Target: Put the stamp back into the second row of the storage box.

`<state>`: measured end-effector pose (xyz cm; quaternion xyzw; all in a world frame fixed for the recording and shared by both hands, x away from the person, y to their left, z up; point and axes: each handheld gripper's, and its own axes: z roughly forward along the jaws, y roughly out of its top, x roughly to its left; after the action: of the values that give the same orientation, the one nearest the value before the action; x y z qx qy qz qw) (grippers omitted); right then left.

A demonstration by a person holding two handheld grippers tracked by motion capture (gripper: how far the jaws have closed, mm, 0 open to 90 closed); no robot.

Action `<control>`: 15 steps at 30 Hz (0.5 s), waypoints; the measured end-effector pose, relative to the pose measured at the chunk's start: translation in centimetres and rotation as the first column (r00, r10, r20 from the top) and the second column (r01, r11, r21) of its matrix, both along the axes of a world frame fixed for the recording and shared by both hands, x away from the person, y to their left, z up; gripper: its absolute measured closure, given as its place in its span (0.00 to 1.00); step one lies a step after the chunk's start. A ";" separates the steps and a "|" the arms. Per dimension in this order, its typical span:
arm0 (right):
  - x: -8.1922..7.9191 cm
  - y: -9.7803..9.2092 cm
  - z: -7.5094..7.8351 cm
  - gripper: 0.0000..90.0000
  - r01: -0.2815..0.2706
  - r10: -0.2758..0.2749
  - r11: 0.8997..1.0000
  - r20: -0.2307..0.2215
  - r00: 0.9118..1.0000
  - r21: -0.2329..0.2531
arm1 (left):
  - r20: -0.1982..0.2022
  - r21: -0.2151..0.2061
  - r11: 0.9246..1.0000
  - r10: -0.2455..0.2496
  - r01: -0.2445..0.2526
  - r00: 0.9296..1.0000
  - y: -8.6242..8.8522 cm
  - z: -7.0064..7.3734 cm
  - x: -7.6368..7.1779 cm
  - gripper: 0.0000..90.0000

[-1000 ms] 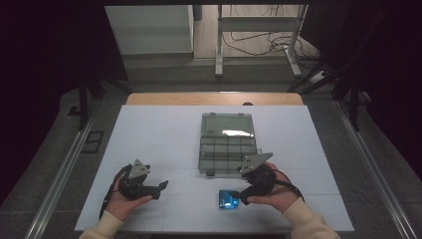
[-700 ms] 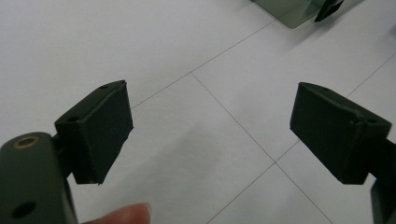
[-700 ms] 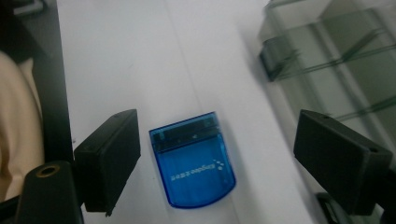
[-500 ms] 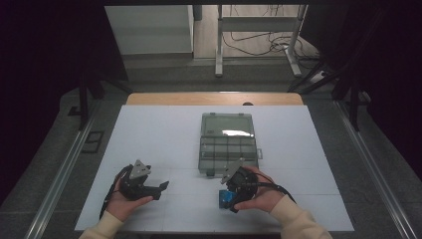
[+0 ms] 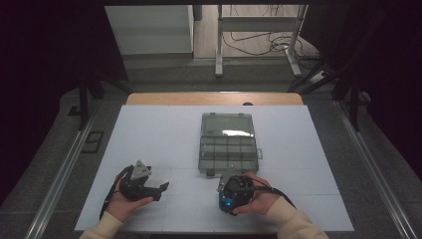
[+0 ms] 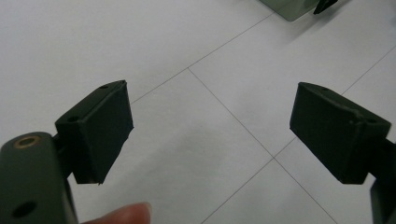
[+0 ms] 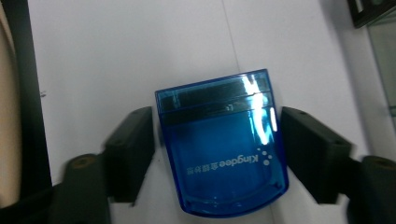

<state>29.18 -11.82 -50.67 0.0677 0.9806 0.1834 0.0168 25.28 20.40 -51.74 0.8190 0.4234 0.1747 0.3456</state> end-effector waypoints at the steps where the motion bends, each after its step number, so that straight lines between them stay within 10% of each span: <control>1: 0.0 -0.1 0.1 0.42 -0.004 0.004 1.000 0.012 1.000 -0.006 | 0.000 0.002 1.000 -0.001 0.001 1.000 0.0 0.0 0.0 0.15; 15: 0.2 -0.9 2.1 0.45 -0.025 0.024 0.998 0.017 1.000 0.061 | 0.002 0.003 1.000 0.002 -0.002 1.000 0.1 0.0 0.0 0.15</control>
<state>29.41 -12.70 -48.61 0.0548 0.9751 0.2139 0.0205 25.27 20.47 -51.74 0.8189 0.4238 0.1767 0.3444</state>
